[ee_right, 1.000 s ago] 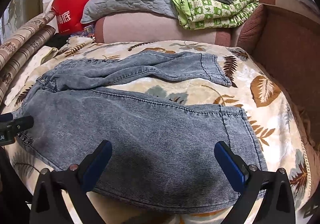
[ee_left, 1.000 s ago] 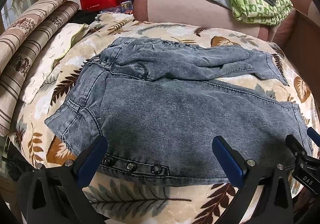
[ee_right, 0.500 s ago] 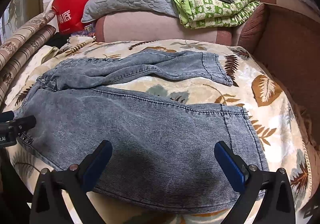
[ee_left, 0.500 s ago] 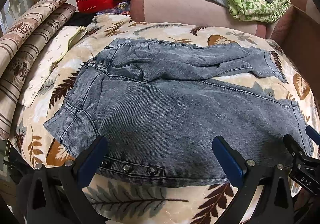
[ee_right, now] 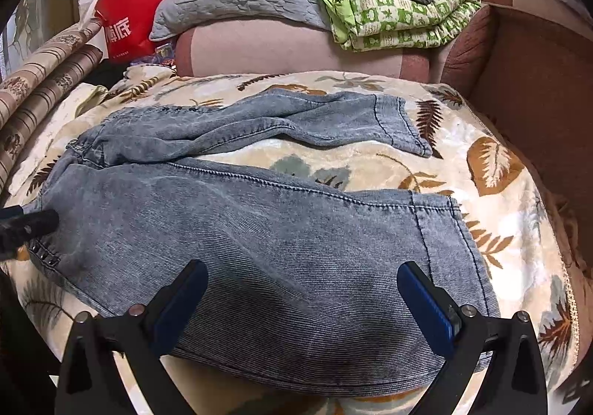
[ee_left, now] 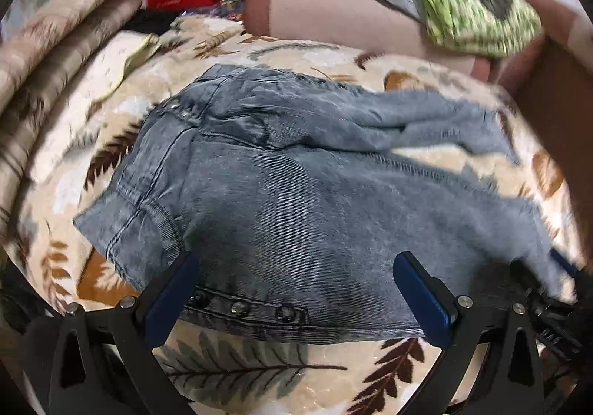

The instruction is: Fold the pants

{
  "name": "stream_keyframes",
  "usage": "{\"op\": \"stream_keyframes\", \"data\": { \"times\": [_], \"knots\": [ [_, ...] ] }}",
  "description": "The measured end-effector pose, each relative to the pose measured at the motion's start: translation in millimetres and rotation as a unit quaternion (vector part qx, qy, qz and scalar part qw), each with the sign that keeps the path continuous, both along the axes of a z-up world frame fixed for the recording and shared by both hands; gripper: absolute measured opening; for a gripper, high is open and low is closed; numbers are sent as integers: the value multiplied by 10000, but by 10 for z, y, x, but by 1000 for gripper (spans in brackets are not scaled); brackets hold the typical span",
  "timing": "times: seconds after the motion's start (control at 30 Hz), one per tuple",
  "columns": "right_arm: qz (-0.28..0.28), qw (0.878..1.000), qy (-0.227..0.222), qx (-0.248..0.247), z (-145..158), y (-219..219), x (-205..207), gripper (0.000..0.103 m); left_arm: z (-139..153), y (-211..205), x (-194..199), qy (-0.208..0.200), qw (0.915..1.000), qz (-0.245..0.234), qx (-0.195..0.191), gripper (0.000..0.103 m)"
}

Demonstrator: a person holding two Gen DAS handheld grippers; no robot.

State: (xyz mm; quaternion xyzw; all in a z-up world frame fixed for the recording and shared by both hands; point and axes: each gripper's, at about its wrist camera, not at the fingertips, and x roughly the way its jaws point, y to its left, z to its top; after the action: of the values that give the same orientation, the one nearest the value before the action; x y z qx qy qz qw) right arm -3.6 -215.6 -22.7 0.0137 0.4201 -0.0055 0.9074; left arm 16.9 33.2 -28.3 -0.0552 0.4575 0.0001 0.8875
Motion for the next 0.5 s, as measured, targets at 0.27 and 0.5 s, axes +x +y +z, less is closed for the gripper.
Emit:
{"op": "stream_keyframes", "data": {
  "times": [0.27, 0.5],
  "knots": [
    [-70, 9362, 957, 3380, -103, -383, -404, 103, -227, 1295, -58, 238, 9792, 1731, -1031, 103],
    [-1875, 8733, 762, 4431, -366, -1279, -613, 103, -475, 1718, 75, 397, 9632, 2029, -1720, 103]
  ]
}}
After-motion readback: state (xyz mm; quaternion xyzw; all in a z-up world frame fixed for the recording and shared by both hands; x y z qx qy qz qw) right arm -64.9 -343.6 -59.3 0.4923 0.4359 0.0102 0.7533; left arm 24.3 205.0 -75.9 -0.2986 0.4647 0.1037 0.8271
